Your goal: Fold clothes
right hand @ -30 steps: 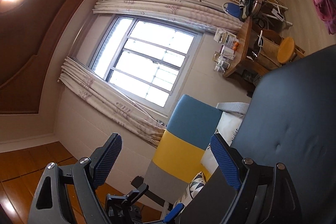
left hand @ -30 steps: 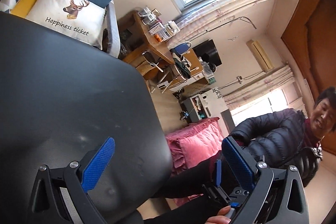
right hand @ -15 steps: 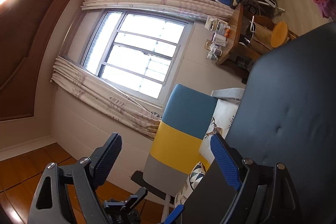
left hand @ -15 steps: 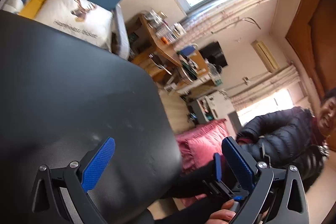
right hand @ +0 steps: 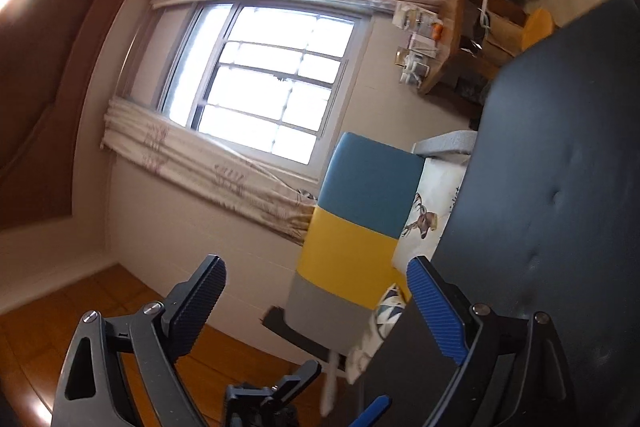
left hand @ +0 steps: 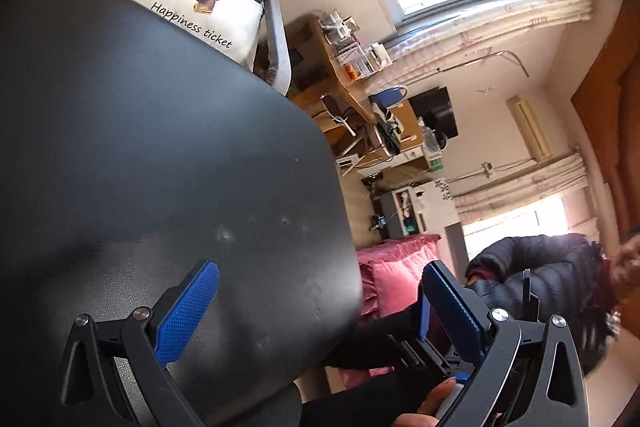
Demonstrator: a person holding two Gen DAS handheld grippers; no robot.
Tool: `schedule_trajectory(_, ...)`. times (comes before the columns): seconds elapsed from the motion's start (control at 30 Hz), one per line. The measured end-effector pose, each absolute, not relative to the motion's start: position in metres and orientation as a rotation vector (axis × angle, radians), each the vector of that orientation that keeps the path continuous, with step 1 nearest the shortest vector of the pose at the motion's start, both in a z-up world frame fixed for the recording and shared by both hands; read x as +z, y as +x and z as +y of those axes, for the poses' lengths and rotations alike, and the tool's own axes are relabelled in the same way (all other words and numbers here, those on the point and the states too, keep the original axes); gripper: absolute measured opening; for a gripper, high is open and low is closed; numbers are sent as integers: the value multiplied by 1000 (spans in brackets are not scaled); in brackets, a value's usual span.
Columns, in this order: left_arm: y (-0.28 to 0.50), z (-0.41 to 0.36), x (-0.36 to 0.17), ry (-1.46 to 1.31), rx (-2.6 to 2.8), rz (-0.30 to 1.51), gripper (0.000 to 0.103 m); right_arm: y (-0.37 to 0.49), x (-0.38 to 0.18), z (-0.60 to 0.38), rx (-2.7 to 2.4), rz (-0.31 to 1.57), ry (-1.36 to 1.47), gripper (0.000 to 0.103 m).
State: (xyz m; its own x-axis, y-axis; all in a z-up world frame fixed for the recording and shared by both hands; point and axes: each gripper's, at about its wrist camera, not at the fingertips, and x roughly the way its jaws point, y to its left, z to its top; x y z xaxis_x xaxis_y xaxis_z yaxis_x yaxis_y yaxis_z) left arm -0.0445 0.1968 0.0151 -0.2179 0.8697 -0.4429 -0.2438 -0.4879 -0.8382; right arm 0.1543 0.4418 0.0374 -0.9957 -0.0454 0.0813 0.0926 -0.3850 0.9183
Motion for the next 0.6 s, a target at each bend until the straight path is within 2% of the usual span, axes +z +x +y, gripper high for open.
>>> schedule_trajectory(0.27, -23, 172, 25, -1010, 2151, -528, 103, 129, 50, 406, -2675, -1457, 122, 95)
schedule_trajectory(0.6, -27, 130, 11, -1013, 2247, -533, 103, 107, 56, 360, -2680, -1325, 257, 95)
